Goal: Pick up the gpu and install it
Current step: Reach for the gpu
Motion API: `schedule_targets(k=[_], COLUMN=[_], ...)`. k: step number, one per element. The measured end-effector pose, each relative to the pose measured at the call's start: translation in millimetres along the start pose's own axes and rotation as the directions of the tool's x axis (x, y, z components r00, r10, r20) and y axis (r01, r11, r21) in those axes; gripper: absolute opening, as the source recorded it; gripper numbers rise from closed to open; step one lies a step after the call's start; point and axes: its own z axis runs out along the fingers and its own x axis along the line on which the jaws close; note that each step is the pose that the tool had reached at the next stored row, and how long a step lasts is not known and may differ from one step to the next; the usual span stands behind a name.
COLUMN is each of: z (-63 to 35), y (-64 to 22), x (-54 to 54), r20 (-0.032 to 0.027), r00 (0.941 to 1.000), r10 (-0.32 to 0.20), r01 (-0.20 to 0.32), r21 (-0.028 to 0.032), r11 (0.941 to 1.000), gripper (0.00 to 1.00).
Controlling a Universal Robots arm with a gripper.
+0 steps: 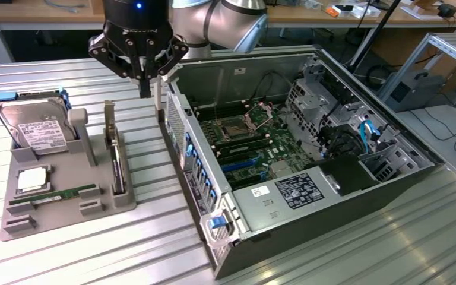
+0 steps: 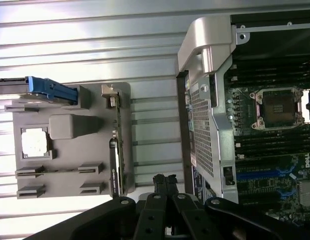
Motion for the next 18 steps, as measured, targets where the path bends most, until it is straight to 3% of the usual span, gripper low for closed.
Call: schedule_targets(k=[18], z=[-0.5], y=[-1.2], x=[16.5], r20=[0.0000], r00=[1.0000], r10=[0.000], r01=[0.000], r21=[0.0000], r11=[1.0000], gripper=[0.11])
